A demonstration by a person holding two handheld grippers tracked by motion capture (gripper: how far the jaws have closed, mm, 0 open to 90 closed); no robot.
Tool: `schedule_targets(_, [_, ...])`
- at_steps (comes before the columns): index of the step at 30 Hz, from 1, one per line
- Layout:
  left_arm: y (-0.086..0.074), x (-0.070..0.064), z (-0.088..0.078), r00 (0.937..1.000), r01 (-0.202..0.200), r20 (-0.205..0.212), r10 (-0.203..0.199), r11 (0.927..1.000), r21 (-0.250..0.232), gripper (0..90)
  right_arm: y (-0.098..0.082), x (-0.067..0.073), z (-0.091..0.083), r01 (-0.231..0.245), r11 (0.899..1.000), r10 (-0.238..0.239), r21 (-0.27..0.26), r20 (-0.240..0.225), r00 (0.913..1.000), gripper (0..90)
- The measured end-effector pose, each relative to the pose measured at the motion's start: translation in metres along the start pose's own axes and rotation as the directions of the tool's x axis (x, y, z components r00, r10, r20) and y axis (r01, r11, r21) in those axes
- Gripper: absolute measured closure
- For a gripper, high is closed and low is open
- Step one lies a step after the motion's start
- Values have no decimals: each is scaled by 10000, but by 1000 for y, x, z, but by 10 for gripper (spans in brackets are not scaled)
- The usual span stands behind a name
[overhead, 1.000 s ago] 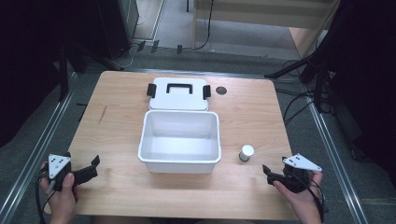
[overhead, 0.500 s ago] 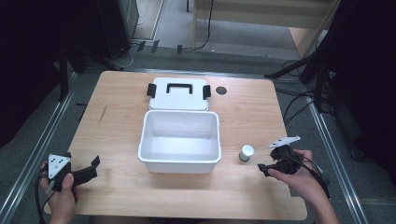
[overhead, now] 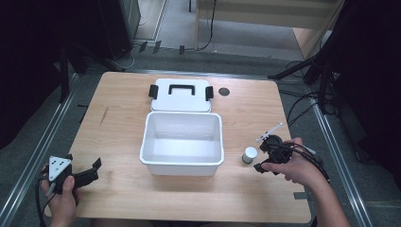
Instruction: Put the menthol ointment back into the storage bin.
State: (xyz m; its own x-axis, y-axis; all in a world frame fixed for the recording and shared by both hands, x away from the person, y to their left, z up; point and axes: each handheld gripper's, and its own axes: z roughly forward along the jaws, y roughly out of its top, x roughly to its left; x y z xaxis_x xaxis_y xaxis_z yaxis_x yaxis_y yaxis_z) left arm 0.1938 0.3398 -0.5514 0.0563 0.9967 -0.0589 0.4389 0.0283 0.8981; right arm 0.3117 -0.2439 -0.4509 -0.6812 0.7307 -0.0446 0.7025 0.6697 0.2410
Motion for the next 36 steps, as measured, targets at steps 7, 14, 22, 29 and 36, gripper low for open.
schedule_targets(7, [0,0,0,10000,42,12,-42,10000,12,1,16,3,4,-108,9995,115,305,-227,9997,232])
schedule_targets(14, [0,1,1,10000,39,55,-39,10000,56,1,36,8,13,-142,9979,138,637,79,9999,272])
schedule_targets(22, [0,1,1,9999,97,76,-97,9999,70,1,48,7,30,-494,9934,469,1032,263,9986,328])
schedule_targets(29, [1,1,1,10000,67,66,-68,9999,147,1,56,4,40,-751,9900,747,1198,81,9972,395])
schedule_targets(36, [1,1,2,9999,85,87,-87,9998,154,1,59,4,47,-941,9822,919,1628,214,9955,507])
